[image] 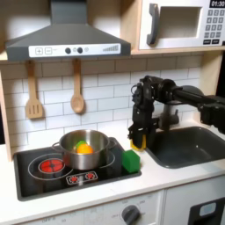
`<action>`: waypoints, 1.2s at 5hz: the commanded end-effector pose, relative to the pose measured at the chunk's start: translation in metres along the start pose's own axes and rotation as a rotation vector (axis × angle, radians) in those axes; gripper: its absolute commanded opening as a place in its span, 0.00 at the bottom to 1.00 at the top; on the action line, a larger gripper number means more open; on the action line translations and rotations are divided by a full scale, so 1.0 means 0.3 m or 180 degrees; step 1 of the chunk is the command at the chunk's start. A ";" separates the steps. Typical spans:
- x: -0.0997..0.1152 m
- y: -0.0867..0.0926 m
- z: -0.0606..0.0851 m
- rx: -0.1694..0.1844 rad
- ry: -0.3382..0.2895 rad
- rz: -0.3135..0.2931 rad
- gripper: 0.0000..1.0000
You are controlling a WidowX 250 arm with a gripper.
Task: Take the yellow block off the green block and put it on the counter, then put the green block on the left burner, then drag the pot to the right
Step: 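Take the yellow block off the green block and put it on the counter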
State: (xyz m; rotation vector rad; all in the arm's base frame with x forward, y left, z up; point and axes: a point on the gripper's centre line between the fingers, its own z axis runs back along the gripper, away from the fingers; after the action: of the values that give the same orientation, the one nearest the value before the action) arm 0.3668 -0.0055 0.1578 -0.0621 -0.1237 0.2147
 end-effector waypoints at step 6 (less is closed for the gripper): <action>-0.003 0.001 0.103 -0.0122 -0.0012 0.0140 1.00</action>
State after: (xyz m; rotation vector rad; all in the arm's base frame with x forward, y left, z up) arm 0.3627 -0.0113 0.1870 -0.1073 -0.1262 0.2364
